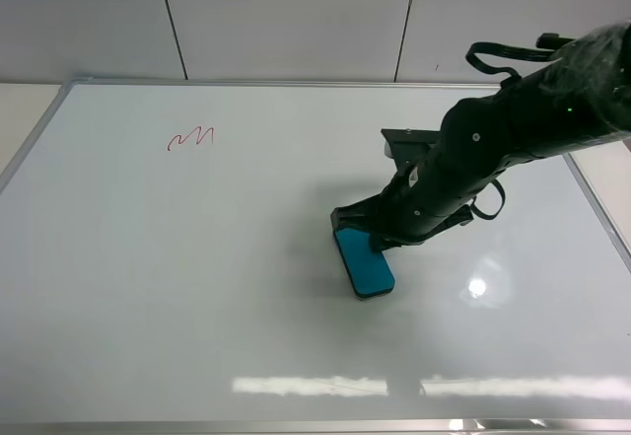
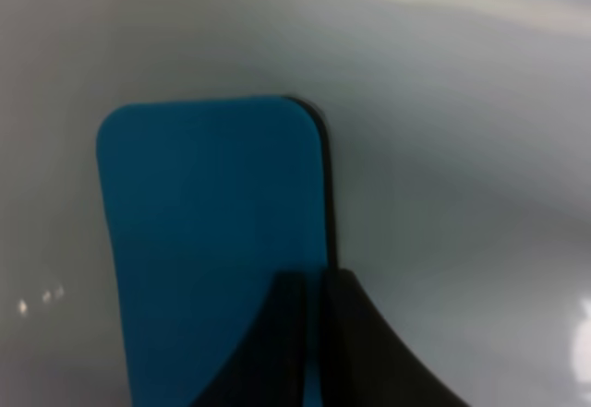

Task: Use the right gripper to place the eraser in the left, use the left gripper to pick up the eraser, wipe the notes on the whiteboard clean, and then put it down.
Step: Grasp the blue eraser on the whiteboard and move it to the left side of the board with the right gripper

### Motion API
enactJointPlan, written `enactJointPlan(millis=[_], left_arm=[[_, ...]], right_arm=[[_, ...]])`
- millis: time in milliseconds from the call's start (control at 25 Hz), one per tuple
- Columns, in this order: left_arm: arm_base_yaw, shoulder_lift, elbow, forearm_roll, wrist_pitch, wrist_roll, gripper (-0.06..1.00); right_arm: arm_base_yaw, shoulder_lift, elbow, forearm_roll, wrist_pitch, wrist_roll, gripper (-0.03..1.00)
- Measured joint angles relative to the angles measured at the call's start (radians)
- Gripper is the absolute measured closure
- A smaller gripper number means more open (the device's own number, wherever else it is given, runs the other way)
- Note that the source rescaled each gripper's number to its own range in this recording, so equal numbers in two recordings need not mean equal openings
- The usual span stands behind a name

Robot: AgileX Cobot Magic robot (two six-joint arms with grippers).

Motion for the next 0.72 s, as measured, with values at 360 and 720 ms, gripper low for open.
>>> enactJointPlan(millis=[360, 720], left_arm=[[0.0, 0.0, 0.0, 0.0, 0.0, 0.0, -0.06], [0.0, 0.0, 0.0, 0.0, 0.0, 0.0, -0.06]], right_arm=[[0.083, 0.108, -0.176, 0.008, 0.145, 0.019, 0.97], [0.183, 0.199, -0.333, 0.013, 0.169, 0.01, 0.97]])
